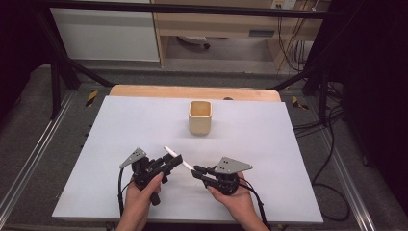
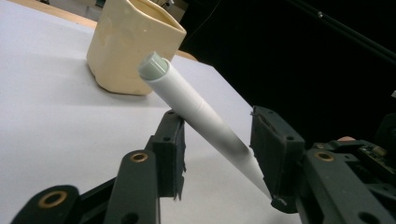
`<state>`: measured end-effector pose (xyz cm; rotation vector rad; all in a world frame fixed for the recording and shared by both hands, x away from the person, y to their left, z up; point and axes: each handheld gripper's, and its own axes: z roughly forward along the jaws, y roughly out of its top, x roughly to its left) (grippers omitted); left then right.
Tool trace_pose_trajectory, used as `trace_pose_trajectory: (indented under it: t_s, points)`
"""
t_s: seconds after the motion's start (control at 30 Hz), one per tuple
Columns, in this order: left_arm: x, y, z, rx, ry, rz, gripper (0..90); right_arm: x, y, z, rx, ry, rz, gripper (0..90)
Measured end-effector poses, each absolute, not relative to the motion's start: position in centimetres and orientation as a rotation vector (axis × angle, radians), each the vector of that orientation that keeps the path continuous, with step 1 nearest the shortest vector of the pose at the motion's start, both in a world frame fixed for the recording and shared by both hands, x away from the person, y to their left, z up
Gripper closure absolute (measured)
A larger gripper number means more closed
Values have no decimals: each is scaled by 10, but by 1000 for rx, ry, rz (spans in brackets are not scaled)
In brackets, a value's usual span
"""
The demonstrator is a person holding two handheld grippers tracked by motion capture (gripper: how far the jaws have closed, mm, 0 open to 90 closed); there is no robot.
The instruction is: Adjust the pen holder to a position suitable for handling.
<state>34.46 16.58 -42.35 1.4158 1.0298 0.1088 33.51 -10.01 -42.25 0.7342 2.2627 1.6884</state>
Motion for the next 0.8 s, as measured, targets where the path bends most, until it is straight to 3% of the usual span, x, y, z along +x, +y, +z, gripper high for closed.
trace_pose_trajectory:
  t_s: [0.8]
  points:
    - [344, 165, -427, 1389, 1036, 70, 654, 334, -96, -426, 725, 2300, 1670, 788]
